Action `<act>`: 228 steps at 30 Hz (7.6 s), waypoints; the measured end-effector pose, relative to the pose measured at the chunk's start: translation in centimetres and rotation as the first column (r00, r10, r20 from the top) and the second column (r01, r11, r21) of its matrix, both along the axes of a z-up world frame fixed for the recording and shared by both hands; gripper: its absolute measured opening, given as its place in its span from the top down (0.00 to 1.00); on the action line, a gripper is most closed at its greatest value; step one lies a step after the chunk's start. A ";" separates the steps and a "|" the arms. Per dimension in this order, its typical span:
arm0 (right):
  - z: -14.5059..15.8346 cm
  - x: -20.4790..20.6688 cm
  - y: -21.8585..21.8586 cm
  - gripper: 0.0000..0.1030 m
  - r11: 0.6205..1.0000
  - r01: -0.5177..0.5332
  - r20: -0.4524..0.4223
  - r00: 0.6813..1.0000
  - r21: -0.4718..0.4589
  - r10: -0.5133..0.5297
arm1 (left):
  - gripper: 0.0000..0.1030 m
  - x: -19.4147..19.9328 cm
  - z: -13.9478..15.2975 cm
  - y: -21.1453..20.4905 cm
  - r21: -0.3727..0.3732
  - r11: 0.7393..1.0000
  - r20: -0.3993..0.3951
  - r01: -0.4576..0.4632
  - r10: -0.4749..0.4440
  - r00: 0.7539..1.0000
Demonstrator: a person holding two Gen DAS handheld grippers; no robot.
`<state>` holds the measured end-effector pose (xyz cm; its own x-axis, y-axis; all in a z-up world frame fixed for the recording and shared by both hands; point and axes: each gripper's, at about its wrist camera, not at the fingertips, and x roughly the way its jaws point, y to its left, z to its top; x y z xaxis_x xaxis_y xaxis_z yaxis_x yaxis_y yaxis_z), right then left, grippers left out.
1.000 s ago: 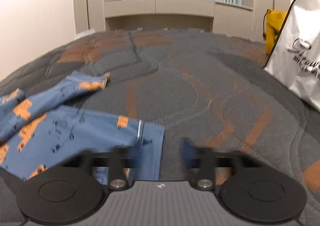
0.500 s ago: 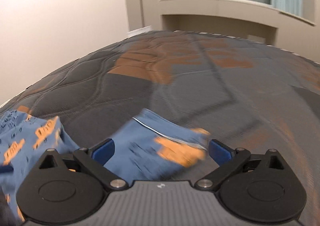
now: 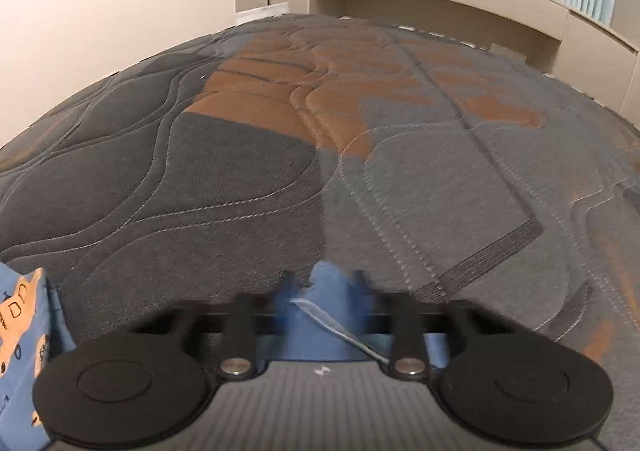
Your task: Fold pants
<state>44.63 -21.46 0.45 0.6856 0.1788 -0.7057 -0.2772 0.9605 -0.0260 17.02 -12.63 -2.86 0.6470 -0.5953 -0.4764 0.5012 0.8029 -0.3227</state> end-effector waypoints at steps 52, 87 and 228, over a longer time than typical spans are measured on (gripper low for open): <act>-0.2 -27.1 -22.7 0.91 0.922 0.276 0.162 0.931 0.271 -0.326 | 0.97 -6.0 0.7 -5.7 0.341 0.940 0.186 -0.007 -0.060 0.981; -3.0 -31.8 -23.9 0.78 0.742 0.408 -0.017 0.881 0.531 -0.472 | 0.01 -6.7 1.8 8.9 0.166 0.849 0.154 -0.502 0.481 0.863; -4.3 -32.5 1.0 0.68 0.968 0.062 0.390 0.920 -0.242 0.038 | 0.43 9.2 2.0 -6.8 -0.207 0.977 -0.342 0.058 -0.128 0.931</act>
<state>12.15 -20.44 -3.83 0.9149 0.0251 -0.4030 -0.1850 0.9131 -0.3632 26.24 -19.40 -0.88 0.3961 -0.7464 -0.5348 0.3972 0.6644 -0.6330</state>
